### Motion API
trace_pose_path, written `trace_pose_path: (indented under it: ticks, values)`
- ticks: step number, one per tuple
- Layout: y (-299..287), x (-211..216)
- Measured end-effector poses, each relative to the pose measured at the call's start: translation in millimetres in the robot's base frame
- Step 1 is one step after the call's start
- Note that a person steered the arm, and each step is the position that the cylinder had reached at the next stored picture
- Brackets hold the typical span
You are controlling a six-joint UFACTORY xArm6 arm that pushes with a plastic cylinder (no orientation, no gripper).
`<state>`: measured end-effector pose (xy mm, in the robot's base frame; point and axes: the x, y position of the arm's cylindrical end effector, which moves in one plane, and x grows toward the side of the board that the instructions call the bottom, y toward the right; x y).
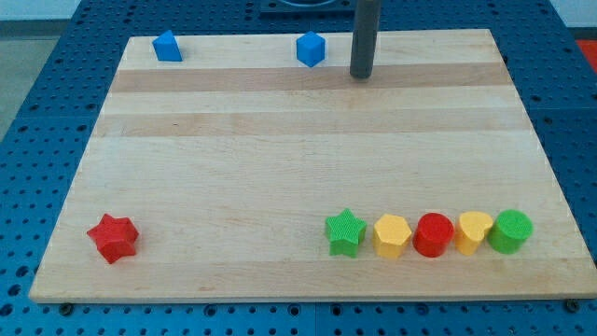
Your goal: Move the blue cube towards the bottom center
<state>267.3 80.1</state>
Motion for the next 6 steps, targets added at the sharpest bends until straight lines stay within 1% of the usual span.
trace_pose_path:
  ticks: [1, 2, 6]
  values:
    - [0, -48]
    - [-8, -74]
    - [-61, -74]
